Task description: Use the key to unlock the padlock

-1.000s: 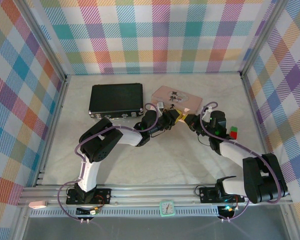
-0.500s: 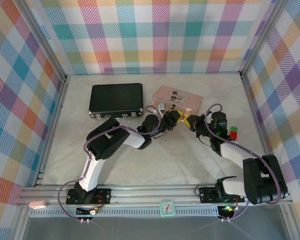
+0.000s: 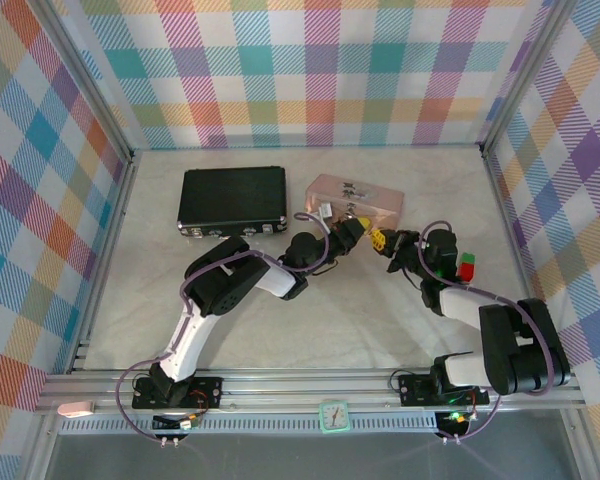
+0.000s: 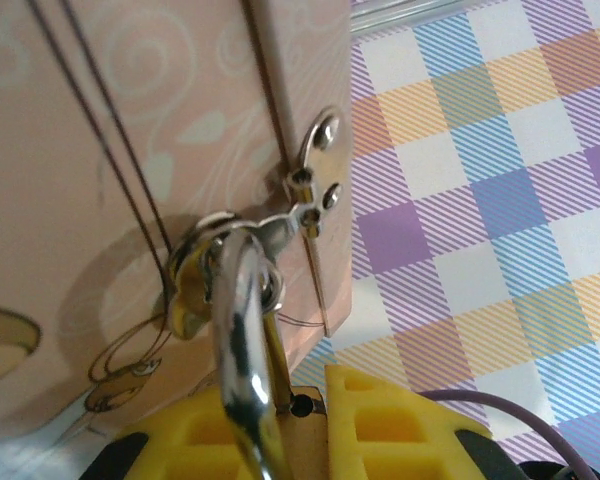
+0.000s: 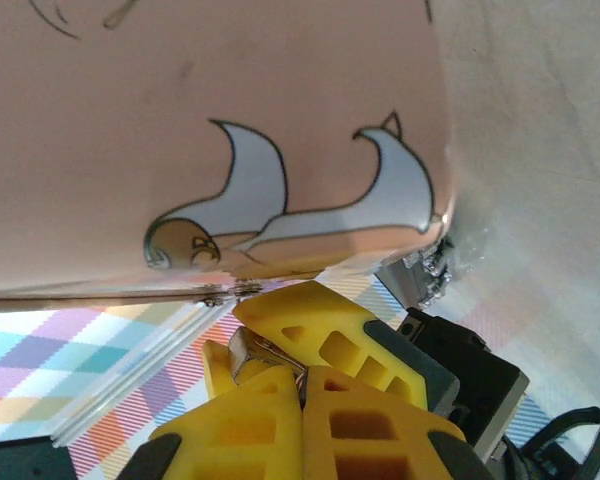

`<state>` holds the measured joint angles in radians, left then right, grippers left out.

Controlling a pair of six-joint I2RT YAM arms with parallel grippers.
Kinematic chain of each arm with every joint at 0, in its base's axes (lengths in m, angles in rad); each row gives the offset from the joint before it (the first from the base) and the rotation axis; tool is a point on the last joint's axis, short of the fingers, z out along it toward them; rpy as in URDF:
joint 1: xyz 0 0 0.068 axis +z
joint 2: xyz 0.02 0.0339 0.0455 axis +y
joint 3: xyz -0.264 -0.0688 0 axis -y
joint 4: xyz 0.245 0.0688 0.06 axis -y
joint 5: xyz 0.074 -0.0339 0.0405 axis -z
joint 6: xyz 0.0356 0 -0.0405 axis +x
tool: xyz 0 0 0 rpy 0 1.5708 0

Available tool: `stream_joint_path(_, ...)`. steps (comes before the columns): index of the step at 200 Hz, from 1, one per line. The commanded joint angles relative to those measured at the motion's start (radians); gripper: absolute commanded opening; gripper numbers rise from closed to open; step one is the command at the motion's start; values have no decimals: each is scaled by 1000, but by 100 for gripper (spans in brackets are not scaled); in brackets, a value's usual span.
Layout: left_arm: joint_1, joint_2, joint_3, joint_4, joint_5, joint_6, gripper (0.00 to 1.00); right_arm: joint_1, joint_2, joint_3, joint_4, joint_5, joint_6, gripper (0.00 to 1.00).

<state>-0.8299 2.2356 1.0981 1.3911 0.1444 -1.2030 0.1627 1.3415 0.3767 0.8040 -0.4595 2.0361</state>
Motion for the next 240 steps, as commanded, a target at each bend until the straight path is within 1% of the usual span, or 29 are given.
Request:
stream_joint_path(1, -29, 33, 13, -18, 21, 55, 0, -3, 13, 49, 219, 7, 138, 0)
stream_joint_path(16, -28, 22, 7, -24, 8, 56, 0, -11, 30, 77, 149, -39, 25, 0)
stream_joint_path(29, -22, 14, -3, -33, -13, 48, 0, -16, 27, 114, -3, -77, -138, 9)
stream_joint_path(37, -16, 15, -10, -38, -25, 34, 0, -15, 17, 136, -101, -83, -260, 12)
stream_joint_path(46, -6, 17, -21, -38, -34, 16, 0, -15, 4, 157, -217, -77, -370, 15)
stream_joint_path(59, 2, 10, -45, -41, -47, 11, 0, -15, -18, 174, -317, -60, -502, 18)
stream_joint_path(82, 4, -21, -81, -88, -60, 28, 0, -15, -56, 199, -490, -28, -704, 28)
stream_joint_path(102, 3, -39, -96, -141, -62, 17, 0, -15, -69, 216, -621, -5, -861, 36)
stream_joint_path(131, -7, -68, -121, -267, -66, 15, 0, -14, -63, 246, -755, 0, -1079, 44)
stream_joint_path(153, -12, -82, -142, -360, -75, 3, 0, -14, -90, 257, -862, 40, -1200, 47)
stream_joint_path(173, -13, -84, -152, -434, -72, 6, 0, -14, -136, 259, -949, 110, -1282, 49)
stream_joint_path(186, -15, -81, -159, -464, -69, 8, 0, -13, -170, 254, -985, 145, -1315, 50)
stream_joint_path(228, -15, -85, -168, -566, -68, 43, 0, 4, -235, 261, -1065, 169, -1406, 53)
stream_joint_path(240, -14, -93, -174, -580, -73, 55, 6, 21, -245, 269, -1084, 179, -1427, 54)
